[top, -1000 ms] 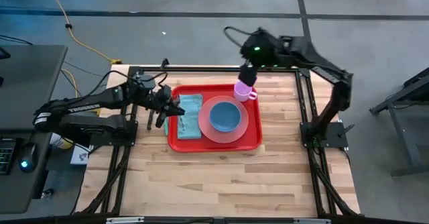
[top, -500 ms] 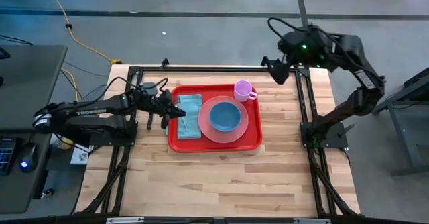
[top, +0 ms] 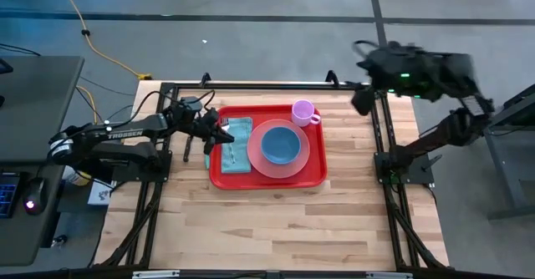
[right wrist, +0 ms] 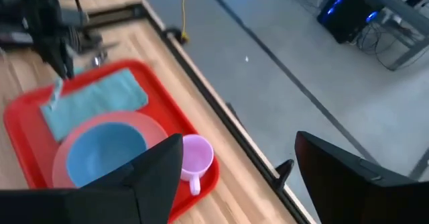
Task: Set up tray
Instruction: Put the fork on the blue towel on the tray
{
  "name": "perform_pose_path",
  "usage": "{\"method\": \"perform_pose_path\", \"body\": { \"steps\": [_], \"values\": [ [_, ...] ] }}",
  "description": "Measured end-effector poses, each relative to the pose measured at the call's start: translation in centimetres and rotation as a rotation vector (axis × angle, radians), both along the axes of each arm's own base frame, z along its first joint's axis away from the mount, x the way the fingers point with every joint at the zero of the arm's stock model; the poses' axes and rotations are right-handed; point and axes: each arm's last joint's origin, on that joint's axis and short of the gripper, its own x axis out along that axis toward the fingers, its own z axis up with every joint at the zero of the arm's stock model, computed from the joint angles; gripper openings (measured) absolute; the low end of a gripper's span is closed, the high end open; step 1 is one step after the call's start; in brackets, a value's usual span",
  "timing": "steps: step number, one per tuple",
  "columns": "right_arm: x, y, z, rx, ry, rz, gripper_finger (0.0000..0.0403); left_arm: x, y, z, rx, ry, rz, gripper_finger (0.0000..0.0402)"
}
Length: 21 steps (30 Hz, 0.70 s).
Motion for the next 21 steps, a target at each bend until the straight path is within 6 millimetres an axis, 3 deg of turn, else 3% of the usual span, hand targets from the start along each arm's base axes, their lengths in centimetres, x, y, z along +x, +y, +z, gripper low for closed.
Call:
{"method": "perform_pose_path", "body": {
  "steps": [6,9,21],
  "values": [
    [-3.9,0.6,1.2,0.008,-0.122,-0.039,0.0266,0.6,0.3,-1.2,-0.013,0.052,-0.008,0.0035],
    [-4.8,0.7,1.4,0.016,-0.150,-0.047,0.0266,0.9,0.7,-1.8,-0.020,0.071,-0.004,0.0035],
    [-3.8,0.6,0.9,0.034,-0.096,-0.038,0.0266,2.1,1.5,-3.8,-0.041,0.105,-0.002,0.0035]
  ]
}}
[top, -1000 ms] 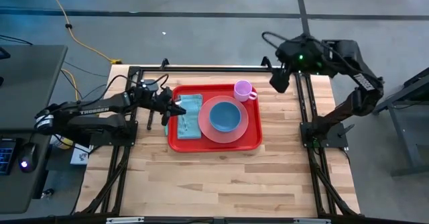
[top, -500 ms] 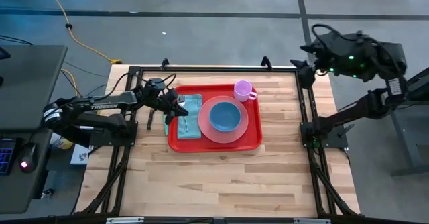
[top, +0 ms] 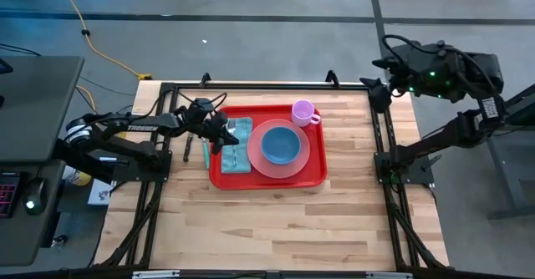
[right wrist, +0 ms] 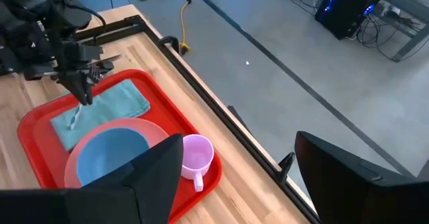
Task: Set up tray
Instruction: Put the fork on the blue towel on the tray
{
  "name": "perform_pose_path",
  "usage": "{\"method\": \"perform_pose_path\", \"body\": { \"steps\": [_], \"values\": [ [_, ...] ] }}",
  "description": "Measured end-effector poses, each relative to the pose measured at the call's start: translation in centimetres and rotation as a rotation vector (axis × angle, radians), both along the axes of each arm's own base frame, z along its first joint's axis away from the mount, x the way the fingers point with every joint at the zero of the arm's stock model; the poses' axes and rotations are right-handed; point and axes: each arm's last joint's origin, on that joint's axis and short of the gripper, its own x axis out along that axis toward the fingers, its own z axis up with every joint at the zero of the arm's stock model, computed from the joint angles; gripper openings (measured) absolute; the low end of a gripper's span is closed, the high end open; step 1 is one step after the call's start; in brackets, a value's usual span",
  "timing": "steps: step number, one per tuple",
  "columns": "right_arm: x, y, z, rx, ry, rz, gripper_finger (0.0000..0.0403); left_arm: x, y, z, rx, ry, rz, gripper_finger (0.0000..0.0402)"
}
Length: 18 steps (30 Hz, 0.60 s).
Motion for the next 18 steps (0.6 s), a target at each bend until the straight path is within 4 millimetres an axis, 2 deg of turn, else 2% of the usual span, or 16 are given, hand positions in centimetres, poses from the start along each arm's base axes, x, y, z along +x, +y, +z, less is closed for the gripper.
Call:
{"method": "perform_pose_path", "body": {
  "steps": [8,18],
  "values": [
    [0.11,-0.03,-0.03,-0.003,0.004,-0.002,0.0266,-0.03,0.13,-0.12,0.047,0.018,0.026,0.0071],
    [0.10,-0.03,-0.02,-0.004,0.004,-0.004,0.0266,-0.03,0.23,-0.14,0.086,0.026,0.044,0.0066]
  ]
}}
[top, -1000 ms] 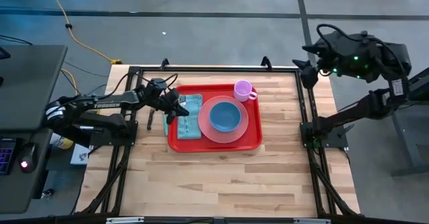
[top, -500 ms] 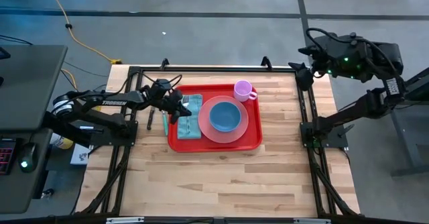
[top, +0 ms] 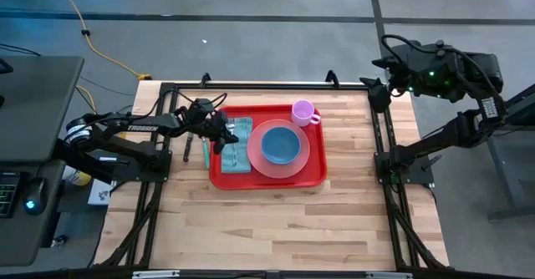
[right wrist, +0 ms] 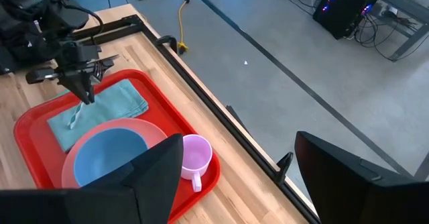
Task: Set up tray
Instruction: Put the fork on the blue towel on the tray, then put the knife on the blue towel on the tray
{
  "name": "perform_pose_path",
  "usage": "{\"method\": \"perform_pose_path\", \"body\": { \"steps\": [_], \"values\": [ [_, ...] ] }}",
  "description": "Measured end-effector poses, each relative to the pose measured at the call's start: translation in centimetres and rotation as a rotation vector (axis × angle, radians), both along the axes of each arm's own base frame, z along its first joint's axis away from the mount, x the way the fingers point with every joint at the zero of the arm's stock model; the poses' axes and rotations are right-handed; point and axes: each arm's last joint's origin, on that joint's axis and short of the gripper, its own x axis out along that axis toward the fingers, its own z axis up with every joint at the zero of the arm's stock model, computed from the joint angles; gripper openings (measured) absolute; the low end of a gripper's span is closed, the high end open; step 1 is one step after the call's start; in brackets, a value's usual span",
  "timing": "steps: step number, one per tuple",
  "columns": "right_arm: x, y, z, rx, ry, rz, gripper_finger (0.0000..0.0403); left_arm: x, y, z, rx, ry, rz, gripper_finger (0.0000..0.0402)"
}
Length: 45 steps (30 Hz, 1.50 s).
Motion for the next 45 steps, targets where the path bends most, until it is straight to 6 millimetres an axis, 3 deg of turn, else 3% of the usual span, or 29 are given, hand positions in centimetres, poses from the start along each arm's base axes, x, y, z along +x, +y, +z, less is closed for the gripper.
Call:
{"method": "perform_pose_path", "body": {
  "steps": [20,35,40,45],
  "values": [
    [0.0,0.0,0.0,0.000,0.000,0.001,0.0266,-0.1,0.3,-0.2,0.103,0.046,0.066,0.0156],
    [0.0,0.0,0.0,0.004,0.000,0.005,0.0266,-0.8,0.5,-1.0,0.200,0.209,0.185,0.0175],
    [0.0,0.0,0.0,0.004,0.001,0.006,0.0266,-0.9,0.7,0.1,0.269,0.193,0.219,0.0175],
    [-0.1,0.0,-0.1,0.011,0.015,0.003,0.0266,-1.6,0.8,2.3,0.334,0.287,0.328,0.0175]
  ]
}}
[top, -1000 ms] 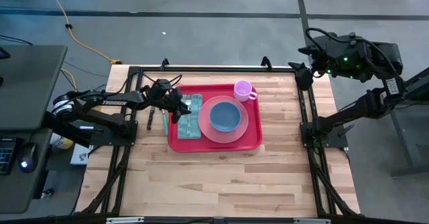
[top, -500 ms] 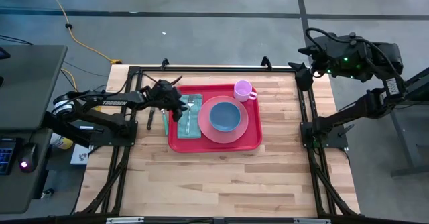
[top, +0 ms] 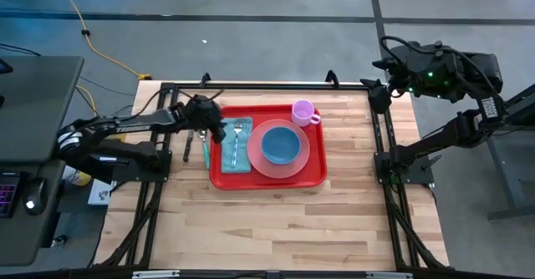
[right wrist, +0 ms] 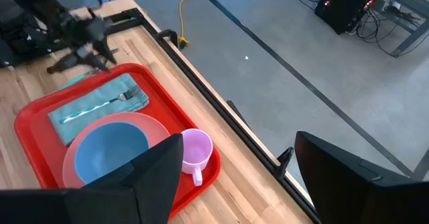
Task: Set up tray
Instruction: Put the knife on the blue towel on the tray
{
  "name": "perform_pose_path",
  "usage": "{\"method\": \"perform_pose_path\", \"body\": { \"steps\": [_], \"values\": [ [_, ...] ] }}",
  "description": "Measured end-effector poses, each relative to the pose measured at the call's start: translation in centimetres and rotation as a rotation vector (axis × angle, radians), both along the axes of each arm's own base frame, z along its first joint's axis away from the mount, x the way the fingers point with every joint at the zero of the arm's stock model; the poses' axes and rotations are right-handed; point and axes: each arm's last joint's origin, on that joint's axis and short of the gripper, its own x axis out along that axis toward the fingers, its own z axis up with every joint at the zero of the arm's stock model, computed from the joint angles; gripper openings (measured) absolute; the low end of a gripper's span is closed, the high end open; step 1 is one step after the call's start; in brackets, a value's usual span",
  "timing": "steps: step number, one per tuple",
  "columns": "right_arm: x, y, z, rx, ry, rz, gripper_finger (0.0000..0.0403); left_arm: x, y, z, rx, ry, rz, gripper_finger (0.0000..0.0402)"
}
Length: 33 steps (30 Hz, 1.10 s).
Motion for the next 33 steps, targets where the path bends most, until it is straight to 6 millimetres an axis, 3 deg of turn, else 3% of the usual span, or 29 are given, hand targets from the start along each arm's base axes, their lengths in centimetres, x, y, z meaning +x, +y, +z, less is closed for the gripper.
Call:
{"method": "perform_pose_path", "body": {
  "steps": [8,14,21,28,33],
  "values": [
    [-0.1,0.0,-0.1,0.002,0.019,-0.008,0.0266,-2.8,-0.8,5.6,0.103,0.207,0.154,0.0175],
    [-0.1,0.0,-0.2,-0.011,0.027,-0.010,0.0266,-5.8,-2.2,9.0,0.067,0.349,0.276,0.0175],
    [-0.2,0.0,-0.1,-0.021,0.034,-0.007,0.0266,-7.8,-3.7,8.2,-0.153,0.427,0.372,0.0175],
    [-0.2,0.0,-0.1,-0.034,0.046,0.004,0.0266,-8.0,-3.9,7.5,-0.233,0.413,0.413,0.0178],
    [-0.1,0.0,-0.1,-0.032,0.047,0.009,0.0266,-7.9,-3.9,7.5,-0.249,0.409,0.397,0.0220]
  ]
}}
